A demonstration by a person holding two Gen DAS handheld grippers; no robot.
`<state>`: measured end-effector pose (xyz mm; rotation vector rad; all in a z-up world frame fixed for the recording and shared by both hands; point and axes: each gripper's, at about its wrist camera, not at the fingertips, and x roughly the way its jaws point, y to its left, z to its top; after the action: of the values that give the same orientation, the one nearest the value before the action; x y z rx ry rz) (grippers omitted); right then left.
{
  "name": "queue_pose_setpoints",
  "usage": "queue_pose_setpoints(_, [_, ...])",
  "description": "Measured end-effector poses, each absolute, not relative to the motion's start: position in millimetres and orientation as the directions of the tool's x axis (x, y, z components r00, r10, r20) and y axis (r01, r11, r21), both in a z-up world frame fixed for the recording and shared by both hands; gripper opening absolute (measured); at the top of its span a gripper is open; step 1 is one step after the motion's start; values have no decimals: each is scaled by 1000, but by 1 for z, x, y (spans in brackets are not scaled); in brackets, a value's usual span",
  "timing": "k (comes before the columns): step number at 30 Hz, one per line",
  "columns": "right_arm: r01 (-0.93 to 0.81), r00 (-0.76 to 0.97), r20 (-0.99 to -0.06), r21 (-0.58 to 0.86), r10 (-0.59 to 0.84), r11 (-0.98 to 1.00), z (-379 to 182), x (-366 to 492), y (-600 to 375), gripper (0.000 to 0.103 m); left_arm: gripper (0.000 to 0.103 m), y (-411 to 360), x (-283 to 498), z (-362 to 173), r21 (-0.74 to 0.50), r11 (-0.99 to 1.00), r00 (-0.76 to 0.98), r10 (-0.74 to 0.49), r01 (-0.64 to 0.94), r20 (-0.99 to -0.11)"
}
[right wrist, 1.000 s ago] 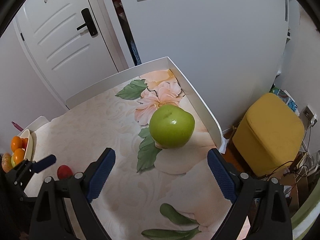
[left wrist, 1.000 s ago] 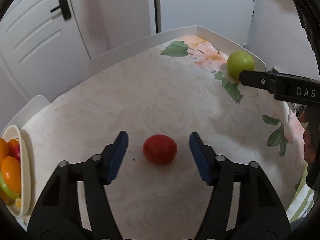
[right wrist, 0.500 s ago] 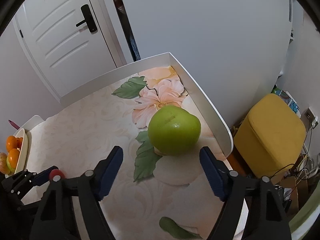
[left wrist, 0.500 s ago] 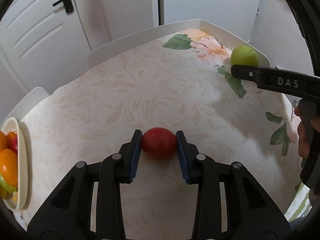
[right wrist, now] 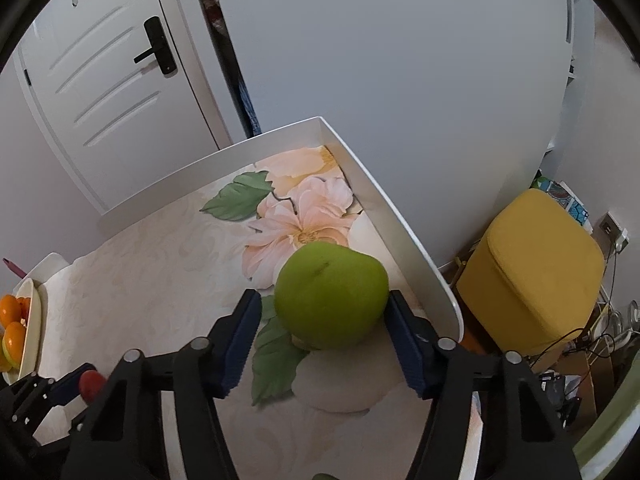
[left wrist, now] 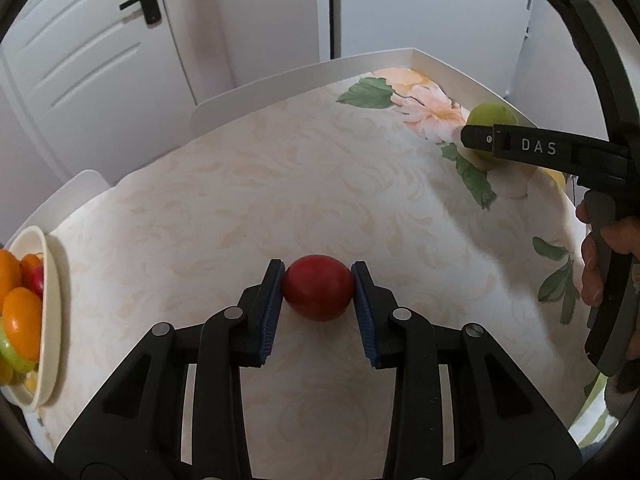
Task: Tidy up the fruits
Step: 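Grasp the red tomato with the left gripper while the right gripper grasps the small green apple, then carry the tomato and green apple to the bowl with both grippers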
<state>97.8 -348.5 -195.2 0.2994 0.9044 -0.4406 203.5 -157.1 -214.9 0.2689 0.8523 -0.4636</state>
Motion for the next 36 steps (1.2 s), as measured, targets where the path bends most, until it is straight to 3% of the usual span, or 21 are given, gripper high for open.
queue_pose_setpoints(4, [496,533,-810,63,-246,866,-197,100,-353,51,38,-153,202,-212,37,878,577,-281,476,-767])
queue_pose_setpoints(18, [380,582,-791,59,-189,923,-173,102,-334,51,38,-122,191,-179,16,925,635,-247,379,-732])
queue_pose_setpoints(36, [7,645,-761,86,61,996,-100,121,-221,51,38,-36,158,-98,45,978,744,-125,203,-656])
